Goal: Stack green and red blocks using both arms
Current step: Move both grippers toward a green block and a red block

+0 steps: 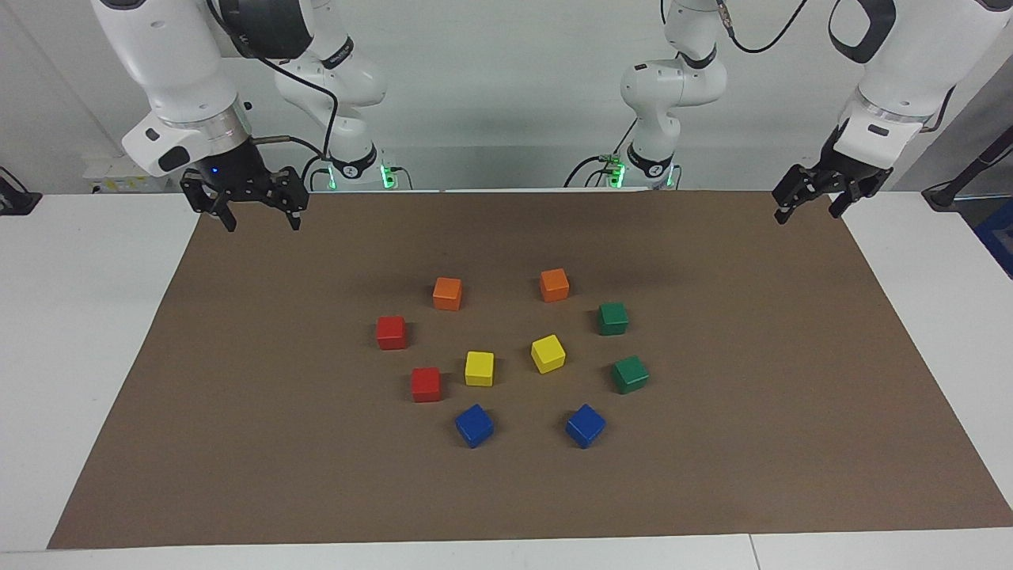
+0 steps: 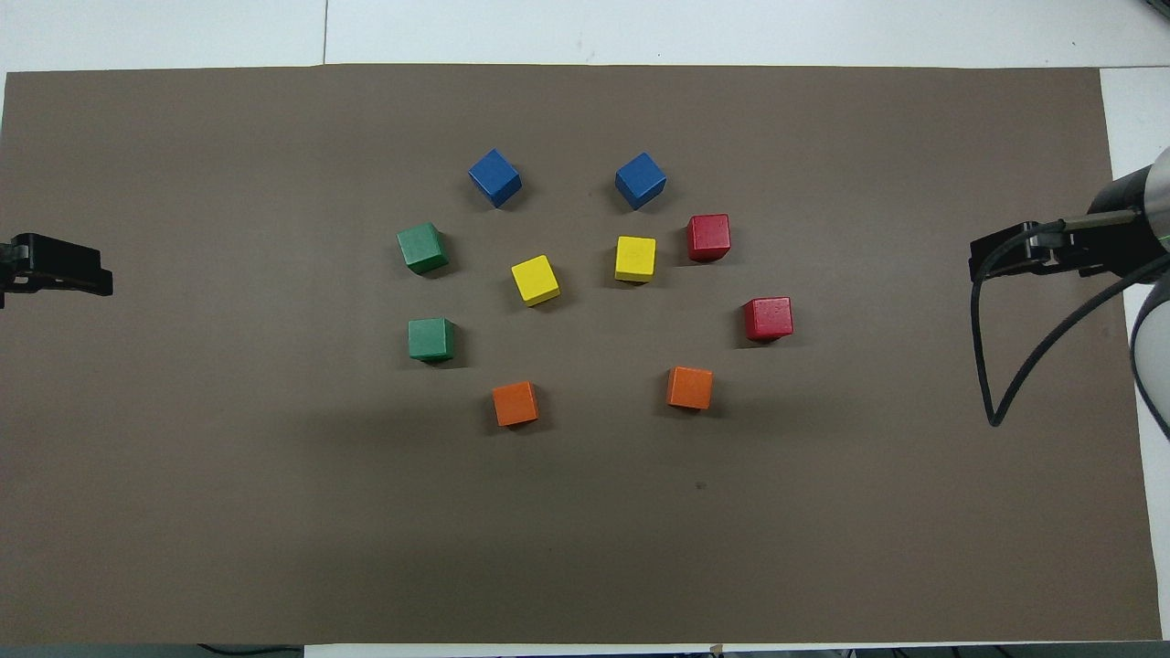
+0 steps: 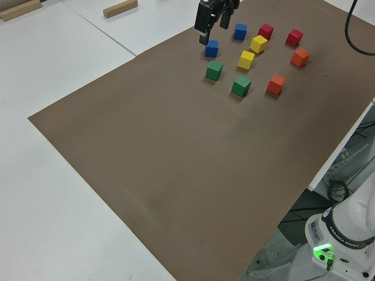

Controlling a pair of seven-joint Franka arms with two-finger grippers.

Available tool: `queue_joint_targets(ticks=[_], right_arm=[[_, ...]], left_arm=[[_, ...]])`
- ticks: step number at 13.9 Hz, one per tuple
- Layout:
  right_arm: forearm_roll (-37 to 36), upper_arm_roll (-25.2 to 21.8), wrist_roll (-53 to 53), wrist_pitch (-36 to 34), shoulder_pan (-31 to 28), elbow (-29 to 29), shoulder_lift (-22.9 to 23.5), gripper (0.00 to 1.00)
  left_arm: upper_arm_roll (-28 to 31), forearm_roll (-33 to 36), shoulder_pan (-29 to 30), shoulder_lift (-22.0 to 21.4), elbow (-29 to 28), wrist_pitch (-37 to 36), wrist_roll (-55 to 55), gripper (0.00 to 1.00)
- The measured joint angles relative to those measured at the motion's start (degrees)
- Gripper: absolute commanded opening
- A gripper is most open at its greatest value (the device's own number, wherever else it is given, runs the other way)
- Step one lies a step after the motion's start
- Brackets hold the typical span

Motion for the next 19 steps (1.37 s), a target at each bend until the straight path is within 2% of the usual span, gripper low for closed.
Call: queue_joint_targets(ticks=[7, 12, 14, 16, 19], right_arm=[[0.2, 0.2, 1.2, 0.6, 0.7, -0.5, 0.0, 1.00], [0.2, 0.6, 12.9, 11.1, 9.9, -6.0, 1.5, 1.00], [0.2, 0.7, 17.3, 15.5, 13.6, -7.5, 4.4, 1.00], [0.2, 0.7, 19.7, 22.3, 16.0, -9.7, 7.3, 1.00], [0.2, 0.5, 20.7, 27.8, 16.3, -12.3, 10.4, 1.00]], left_arm=[[0.0, 0.0, 0.0, 0.0, 0.0, 0.0, 0.0, 1.00], [-0.1, 0.0, 0.0, 0.0, -0.3, 0.1, 1.1, 1.00], [-0.5, -0.1, -0.9, -0.5, -2.7, 2.7, 1.4, 1.00], [-0.9, -0.1, -4.5, -1.3, -7.9, 8.1, 0.2, 1.00], [-1.2, -1.4, -10.1, -0.9, -13.8, 14.6, -4.2, 1.00]])
